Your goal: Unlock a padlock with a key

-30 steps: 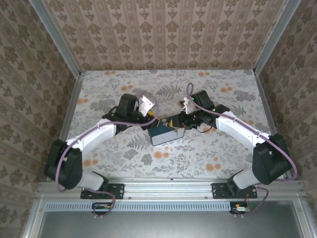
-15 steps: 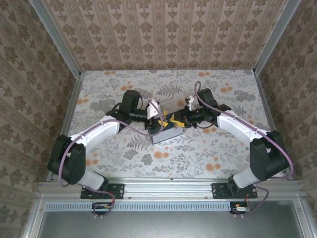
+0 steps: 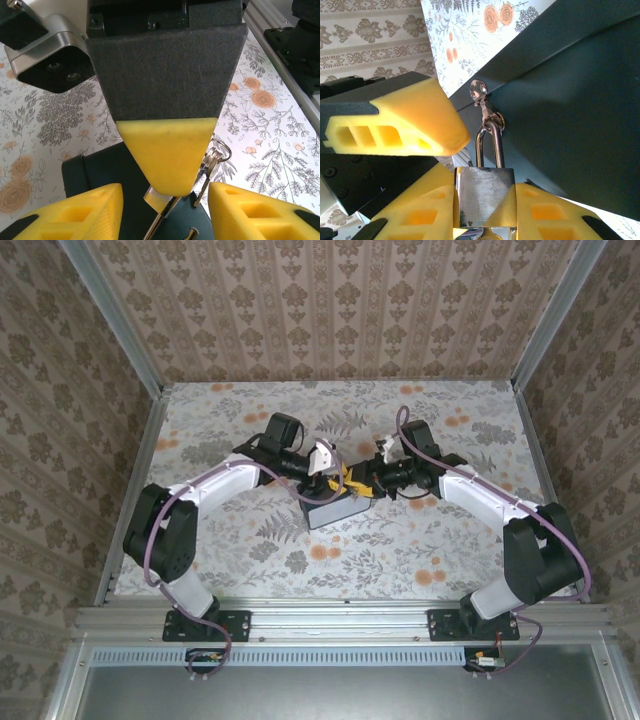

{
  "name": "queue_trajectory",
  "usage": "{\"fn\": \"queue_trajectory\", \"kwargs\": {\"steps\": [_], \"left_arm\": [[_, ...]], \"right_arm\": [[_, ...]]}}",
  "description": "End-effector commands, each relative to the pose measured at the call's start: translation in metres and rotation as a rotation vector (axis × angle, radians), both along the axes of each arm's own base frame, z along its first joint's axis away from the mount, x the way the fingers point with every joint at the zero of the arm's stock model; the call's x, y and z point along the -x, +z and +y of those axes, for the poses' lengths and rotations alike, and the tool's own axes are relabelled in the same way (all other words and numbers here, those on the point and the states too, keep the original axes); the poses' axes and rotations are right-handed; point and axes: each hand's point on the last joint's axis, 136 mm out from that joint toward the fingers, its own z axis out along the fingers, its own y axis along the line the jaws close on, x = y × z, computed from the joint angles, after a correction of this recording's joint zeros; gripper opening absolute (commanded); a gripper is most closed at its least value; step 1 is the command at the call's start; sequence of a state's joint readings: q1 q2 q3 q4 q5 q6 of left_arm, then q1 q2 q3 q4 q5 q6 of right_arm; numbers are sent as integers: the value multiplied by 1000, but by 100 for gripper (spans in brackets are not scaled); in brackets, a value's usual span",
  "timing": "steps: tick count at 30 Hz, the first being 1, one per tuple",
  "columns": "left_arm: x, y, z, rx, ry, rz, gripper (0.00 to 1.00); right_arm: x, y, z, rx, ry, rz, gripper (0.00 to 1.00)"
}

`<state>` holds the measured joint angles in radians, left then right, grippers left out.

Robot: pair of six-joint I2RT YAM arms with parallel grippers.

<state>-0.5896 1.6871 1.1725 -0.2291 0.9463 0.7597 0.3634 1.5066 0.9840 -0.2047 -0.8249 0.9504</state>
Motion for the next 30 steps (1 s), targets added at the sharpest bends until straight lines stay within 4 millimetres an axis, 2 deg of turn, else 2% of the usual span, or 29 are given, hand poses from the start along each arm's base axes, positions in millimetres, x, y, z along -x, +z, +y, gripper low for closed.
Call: {"fn": "queue_trajectory", "kwargs": {"steps": [1,7,12,14,18,22,25,27,30], "left_arm": [[11,6,-3,19,-78,11,47],[12,0,-5,15,-91,28,33],[13,-3,-7,21,-94,40,19],[12,-4,-8,20,-90,46,16],[12,-8,-6,15,-87,57,14],[9,-8,-5,15,-75,63,14],[9,-7,-5,15,-73,69,14],[9,-7,-5,16,-74,74,14],[8,-8,-6,14,-71,80,13]], "right_arm": [[2,2,1,-26,18,7,27],[0,3,2,-27,20,2,28],[3,6,0,-4,39,-16,34],[5,6,-3,23,57,-33,39],[7,8,-18,101,71,-75,43],[10,18,-32,210,119,-202,44],[9,29,-34,261,163,-355,44],[14,39,-32,319,223,-495,45],[24,40,-22,388,324,-655,49]]}}
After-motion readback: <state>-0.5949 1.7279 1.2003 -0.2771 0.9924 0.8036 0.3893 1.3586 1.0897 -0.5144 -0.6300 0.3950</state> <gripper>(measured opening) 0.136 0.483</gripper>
